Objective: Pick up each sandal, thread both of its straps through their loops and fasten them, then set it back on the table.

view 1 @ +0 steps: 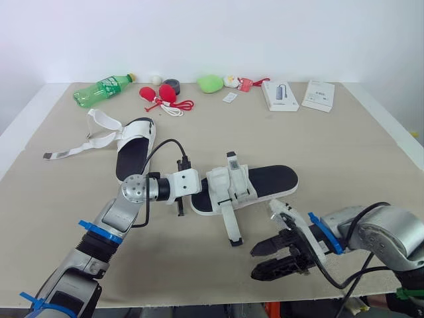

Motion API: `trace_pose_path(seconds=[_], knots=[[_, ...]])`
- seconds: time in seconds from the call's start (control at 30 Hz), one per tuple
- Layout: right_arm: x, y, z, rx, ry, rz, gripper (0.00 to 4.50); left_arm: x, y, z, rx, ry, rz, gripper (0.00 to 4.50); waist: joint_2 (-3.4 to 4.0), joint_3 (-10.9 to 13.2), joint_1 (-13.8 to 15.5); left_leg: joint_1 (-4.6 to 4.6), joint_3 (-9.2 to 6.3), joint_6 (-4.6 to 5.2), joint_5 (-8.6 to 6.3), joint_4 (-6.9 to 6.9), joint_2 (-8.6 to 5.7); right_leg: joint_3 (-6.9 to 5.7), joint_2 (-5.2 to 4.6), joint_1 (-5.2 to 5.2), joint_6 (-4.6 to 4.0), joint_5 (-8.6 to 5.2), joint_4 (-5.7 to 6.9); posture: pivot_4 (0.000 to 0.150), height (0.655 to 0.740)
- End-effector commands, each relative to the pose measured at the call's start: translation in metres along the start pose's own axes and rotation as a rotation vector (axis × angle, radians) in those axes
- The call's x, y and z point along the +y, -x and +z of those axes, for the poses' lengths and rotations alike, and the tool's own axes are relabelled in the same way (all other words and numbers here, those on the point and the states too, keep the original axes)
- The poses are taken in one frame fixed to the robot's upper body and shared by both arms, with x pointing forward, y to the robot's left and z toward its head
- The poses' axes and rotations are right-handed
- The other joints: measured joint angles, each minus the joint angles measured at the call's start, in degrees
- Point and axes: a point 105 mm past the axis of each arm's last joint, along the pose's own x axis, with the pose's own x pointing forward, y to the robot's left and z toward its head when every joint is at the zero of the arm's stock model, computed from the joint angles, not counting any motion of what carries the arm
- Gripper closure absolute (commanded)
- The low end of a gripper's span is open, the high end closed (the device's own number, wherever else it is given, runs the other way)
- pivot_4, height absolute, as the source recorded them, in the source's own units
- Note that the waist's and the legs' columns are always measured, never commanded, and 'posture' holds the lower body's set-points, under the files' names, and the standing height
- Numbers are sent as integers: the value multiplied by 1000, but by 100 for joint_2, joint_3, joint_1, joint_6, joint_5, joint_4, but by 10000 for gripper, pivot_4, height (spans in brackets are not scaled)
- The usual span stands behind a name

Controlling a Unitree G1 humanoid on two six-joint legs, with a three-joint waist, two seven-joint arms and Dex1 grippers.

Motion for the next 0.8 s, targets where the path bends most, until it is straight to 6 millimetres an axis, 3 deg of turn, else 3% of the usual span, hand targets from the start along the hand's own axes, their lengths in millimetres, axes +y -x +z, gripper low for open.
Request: trace_pose_path(seconds=[0.03, 0.2, 0.27, 0.33, 0.53, 0.7, 0.8], knots=[[-7, 21, 29, -11, 431, -15, 980, -7, -5, -5, 17, 5, -37, 45000, -1, 0, 0, 0, 1, 0, 0, -1, 0, 0, 0, 0, 1, 0, -3, 1500, 7400], [-18, 24, 63, -141, 1042, -103, 980, -5, -7, -4, 11, 1, -34, 45000, -3, 0, 10, 4, -2, 0, 0, -4, 0, -5, 3, 7, 4, 3, -4, 1500, 7400], [-25, 17, 66, -149, 1365, -148, 980, -4, -7, -4, 11, 1, -32, 45000, -7, 1, 1, 5, -3, -1, 0, 0, 0, -3, 5, 11, 10, 5, -4, 1500, 7400], [-31, 9, 60, -121, 1583, -166, 980, -4, -5, -5, 13, 2, -29, 45000, -6, 2, 6, 9, -3, -4, 3, -2, -1, -3, 4, 19, 14, 8, -7, 1500, 7400], [-45, -8, 27, -27, 1807, -126, 980, -5, -3, -6, 18, 5, -30, 45000, -5, 2, 2, 32, -2, -5, 4, -14, -1, 0, 4, 39, 9, 5, -11, 1500, 7400], [-52, -10, 26, -9, 1879, -129, 980, -5, -3, -6, 21, 8, -29, 45000, -5, 2, -35, 44, -3, -4, 9, -15, 0, 1, 5, 46, -1, 10, -8, 1500, 7400], [-54, -17, 35, -45, 1910, -134, 980, -6, -3, -6, 23, 9, -30, 45000, -5, 2, -39, 51, -2, -6, 12, -14, 0, 3, 4, 52, -3, 12, -8, 1500, 7400]])
